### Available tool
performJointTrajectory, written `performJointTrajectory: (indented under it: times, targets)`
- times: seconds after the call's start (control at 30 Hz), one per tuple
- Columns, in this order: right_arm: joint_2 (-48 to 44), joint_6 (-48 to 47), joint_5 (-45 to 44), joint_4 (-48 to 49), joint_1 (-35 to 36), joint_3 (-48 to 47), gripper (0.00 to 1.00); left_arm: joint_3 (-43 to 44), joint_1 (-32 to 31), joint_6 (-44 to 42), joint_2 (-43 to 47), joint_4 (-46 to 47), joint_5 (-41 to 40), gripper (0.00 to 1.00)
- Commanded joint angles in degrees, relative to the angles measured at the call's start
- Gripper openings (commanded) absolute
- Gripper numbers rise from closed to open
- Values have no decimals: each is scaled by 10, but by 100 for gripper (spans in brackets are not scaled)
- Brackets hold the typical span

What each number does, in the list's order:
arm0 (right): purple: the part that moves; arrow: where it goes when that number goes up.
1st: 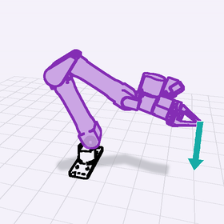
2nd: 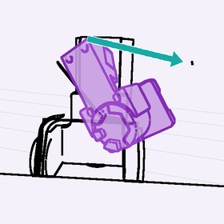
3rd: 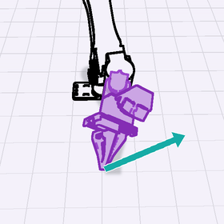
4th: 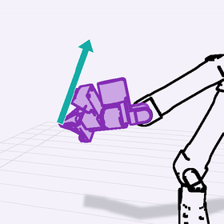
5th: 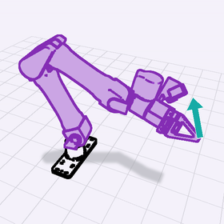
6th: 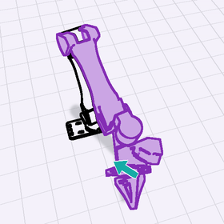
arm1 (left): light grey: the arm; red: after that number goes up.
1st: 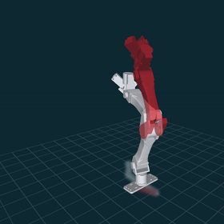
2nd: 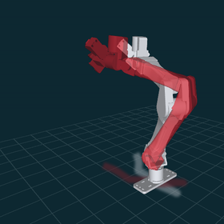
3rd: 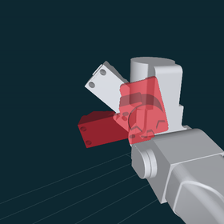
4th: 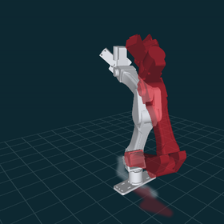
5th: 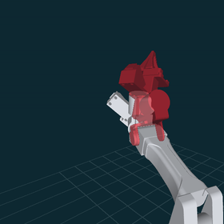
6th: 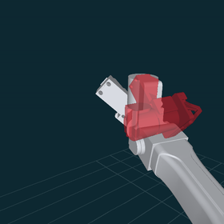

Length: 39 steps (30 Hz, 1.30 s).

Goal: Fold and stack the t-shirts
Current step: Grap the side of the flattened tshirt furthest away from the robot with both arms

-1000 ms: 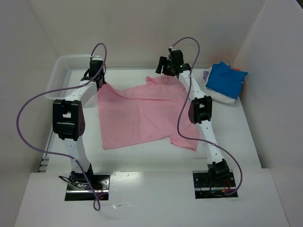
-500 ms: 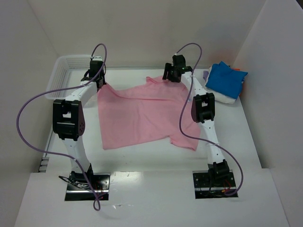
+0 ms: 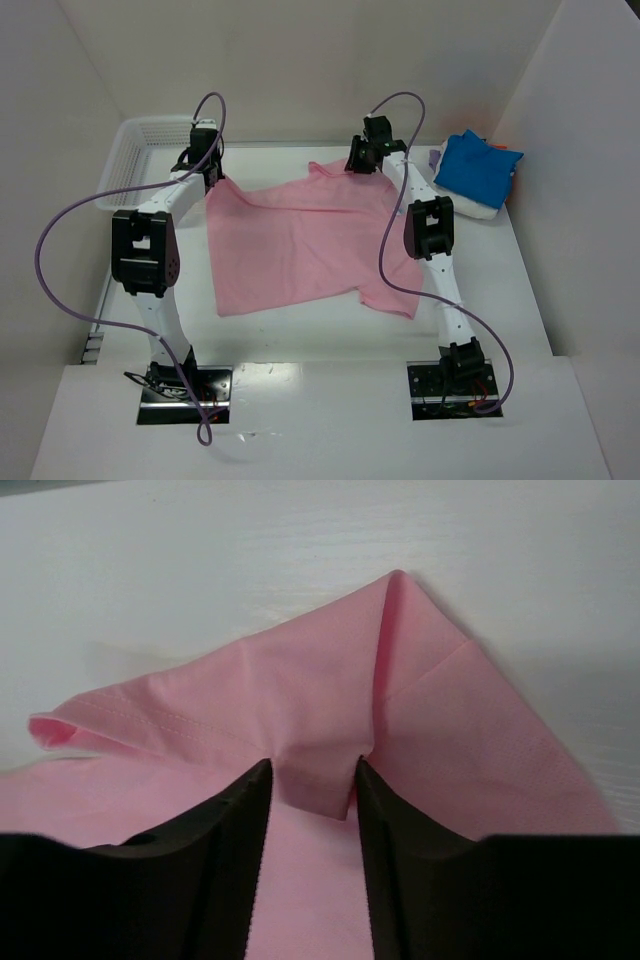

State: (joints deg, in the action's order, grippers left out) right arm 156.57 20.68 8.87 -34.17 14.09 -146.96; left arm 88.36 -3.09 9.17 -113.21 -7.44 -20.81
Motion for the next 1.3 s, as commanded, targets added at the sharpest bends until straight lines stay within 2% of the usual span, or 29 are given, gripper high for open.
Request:
performJointTrajectory:
  times: [0.0,0.03,0.13,0.23,0.4,0.57,0.73,0.9,1.27]
  targets:
    - [-7,2,13,-10,1,-22,31,-2,0,3,-12,20,6,0]
    - [-4,2,13,-12,1,-22,28,-2,0,3,-12,20,6,0]
    - [-2,2,11,-12,1,-22,9,-2,0,3,-12,20,6,0]
    - [-2,2,-3,-14,1,-30,0,-2,0,3,-12,20,6,0]
    - [-14,-5,-24,-29,1,-62,0,-2,0,3,-7,20,6,0]
    - [-71,-12,-29,-29,-16,-70,0,23,5,-3,-2,2,1,0]
    - [-133,-23,-40,-29,-34,-70,0,67,28,-3,-9,-4,16,0]
    - [-172,-28,-40,-29,-51,-53,0,134,46,-16,-54,-43,16,0]
    - [-205,-34,-24,-24,-52,-77,0,128,46,-25,-67,-38,36,0]
